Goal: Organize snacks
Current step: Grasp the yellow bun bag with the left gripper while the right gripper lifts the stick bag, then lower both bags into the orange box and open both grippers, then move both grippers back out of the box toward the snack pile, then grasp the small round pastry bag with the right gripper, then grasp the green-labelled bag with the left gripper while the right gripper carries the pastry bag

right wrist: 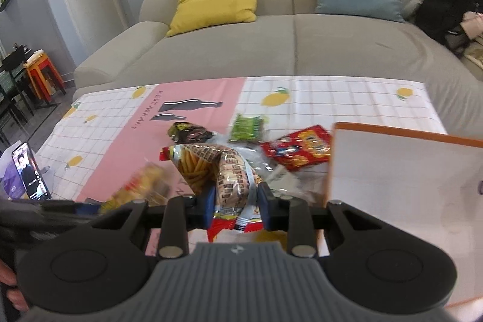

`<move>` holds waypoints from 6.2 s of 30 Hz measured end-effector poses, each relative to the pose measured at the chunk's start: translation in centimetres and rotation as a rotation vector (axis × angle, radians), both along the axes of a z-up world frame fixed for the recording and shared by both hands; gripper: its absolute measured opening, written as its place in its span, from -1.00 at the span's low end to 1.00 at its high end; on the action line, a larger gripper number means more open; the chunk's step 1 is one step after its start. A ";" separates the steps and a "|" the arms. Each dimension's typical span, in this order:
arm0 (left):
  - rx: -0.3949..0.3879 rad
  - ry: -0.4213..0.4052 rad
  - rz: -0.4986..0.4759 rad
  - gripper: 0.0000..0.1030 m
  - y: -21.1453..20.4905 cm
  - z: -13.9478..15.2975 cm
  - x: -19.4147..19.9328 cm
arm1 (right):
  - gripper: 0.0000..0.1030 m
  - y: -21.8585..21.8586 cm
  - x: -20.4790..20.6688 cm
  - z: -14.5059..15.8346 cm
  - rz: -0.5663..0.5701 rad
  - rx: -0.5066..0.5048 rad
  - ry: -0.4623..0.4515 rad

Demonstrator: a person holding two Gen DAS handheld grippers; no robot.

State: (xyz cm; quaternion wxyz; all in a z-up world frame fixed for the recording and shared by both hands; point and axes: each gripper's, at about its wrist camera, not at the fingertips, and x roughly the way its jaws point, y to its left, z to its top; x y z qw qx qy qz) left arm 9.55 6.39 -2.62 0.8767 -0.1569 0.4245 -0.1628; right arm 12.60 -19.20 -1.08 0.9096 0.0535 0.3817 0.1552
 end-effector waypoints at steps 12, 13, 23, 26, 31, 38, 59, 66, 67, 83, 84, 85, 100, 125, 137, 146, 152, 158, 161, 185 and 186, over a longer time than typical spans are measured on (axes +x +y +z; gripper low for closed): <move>0.001 -0.062 -0.278 0.42 -11.1 4.3 2.1 | -0.49 -10.4 -2.0 2.7 -0.146 -0.080 0.054; 0.011 -0.059 -0.311 0.42 -12.5 4.4 2.4 | -0.49 -11.1 -2.0 2.5 -0.157 -0.097 0.065; 0.210 -0.031 -0.600 0.42 -24.1 1.5 5.3 | -0.49 -18.0 -1.1 -0.8 -0.276 -0.115 0.246; 0.271 0.002 -0.656 0.42 -26.0 -0.3 5.8 | -0.49 -18.8 -0.7 -2.2 -0.293 -0.120 0.287; 0.389 0.053 -0.727 0.42 -28.1 -2.5 6.4 | -0.49 -19.0 0.2 -4.6 -0.279 -0.157 0.358; 0.506 0.155 -0.794 0.43 -29.2 -4.9 7.3 | -0.48 -19.0 1.7 -7.5 -0.235 -0.170 0.454; 0.591 0.197 -0.753 0.89 -29.2 -7.1 8.9 | -0.13 -18.1 3.9 -10.4 -0.180 -0.182 0.536; 0.523 0.138 -0.724 0.93 -27.9 -4.1 7.8 | 0.18 -18.6 3.7 -9.1 -0.201 -0.182 0.506; 0.515 0.127 -0.719 0.93 -27.7 -3.6 7.5 | 0.24 -18.6 3.5 -8.8 -0.205 -0.181 0.493; 0.313 -0.031 -0.484 0.93 -19.1 2.8 4.1 | 0.54 -14.2 -2.2 -1.8 -0.334 -0.173 0.128; 0.306 -0.038 -0.467 0.93 -18.4 3.0 3.8 | 0.54 -13.6 -2.7 -1.4 -0.337 -0.171 0.100; 0.301 -0.045 -0.449 0.93 -17.7 3.2 3.6 | 0.54 -12.9 -3.1 -1.1 -0.339 -0.166 0.070; 0.238 -0.041 -0.224 0.85 -5.2 0.7 -0.6 | 0.44 -1.2 -8.4 -0.9 -0.268 -0.177 -0.139; 0.269 0.093 -0.231 0.53 -0.6 -6.9 0.7 | -0.03 9.6 -3.8 -10.9 0.230 -0.576 -0.021; 0.257 0.127 -0.253 0.51 -0.6 -9.3 2.2 | -0.14 9.7 -1.4 -13.9 0.285 -0.640 0.054; 0.253 0.089 -0.306 0.37 -1.3 -9.5 2.7 | -0.37 9.8 -1.1 -14.1 0.313 -0.639 0.036; 0.227 0.033 -0.330 0.25 -1.4 -8.0 3.3 | -0.40 9.1 -1.4 -11.0 0.300 -0.594 -0.026; 0.156 -0.005 -0.336 0.25 -2.1 -5.9 4.6 | -0.40 7.5 -0.7 -6.5 0.248 -0.561 -0.108; 0.105 -0.001 -0.327 0.26 -2.8 -5.4 5.5 | -0.40 6.2 -0.1 -4.5 0.201 -0.542 -0.138; 0.039 0.186 -0.048 0.72 -10.3 -10.9 11.6 | -0.39 -6.2 5.2 -8.4 -0.053 -0.329 0.120; 0.046 0.188 -0.043 0.73 -10.6 -10.8 11.6 | -0.39 -6.3 5.4 -8.7 -0.052 -0.294 0.136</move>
